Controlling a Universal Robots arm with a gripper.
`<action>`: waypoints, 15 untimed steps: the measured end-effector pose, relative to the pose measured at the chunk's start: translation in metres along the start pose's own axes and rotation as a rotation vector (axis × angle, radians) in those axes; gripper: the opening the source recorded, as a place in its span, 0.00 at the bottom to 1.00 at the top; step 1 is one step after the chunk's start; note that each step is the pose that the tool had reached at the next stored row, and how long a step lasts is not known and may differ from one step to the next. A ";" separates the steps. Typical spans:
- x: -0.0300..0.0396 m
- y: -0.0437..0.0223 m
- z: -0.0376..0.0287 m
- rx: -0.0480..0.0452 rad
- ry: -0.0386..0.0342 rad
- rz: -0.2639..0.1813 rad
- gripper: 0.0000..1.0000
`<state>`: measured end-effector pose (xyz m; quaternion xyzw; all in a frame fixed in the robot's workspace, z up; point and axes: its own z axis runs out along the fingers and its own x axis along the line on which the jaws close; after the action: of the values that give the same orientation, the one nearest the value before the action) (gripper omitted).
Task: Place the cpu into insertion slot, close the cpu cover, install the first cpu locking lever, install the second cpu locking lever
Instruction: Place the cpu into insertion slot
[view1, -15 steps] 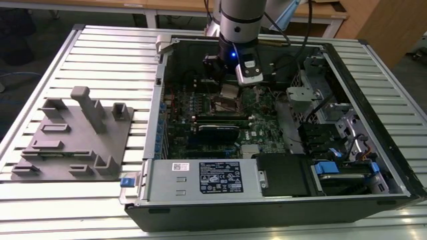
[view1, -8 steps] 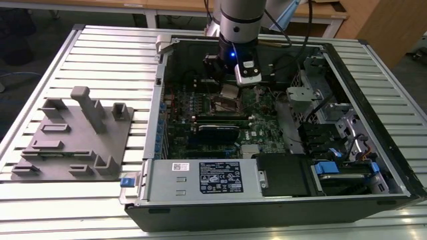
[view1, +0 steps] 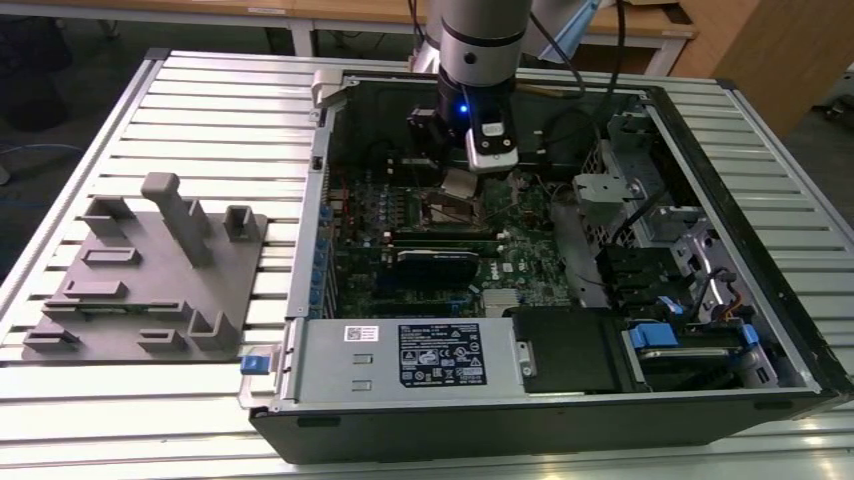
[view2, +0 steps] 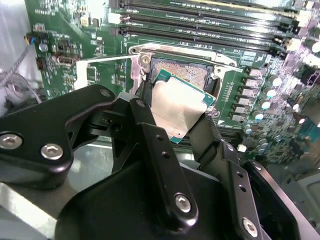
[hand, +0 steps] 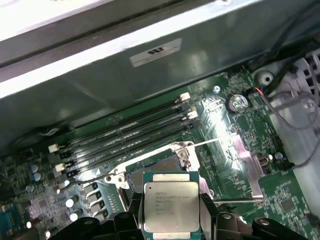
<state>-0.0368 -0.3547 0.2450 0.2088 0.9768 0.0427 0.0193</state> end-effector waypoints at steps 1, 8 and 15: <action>0.0000 0.0000 0.0000 0.0001 -0.0002 0.003 0.54; 0.0000 0.0000 0.0000 0.0002 -0.0007 0.008 0.54; 0.0000 0.0000 0.0001 0.0002 -0.0009 0.010 0.54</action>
<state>-0.0367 -0.3547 0.2449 0.2135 0.9758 0.0426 0.0195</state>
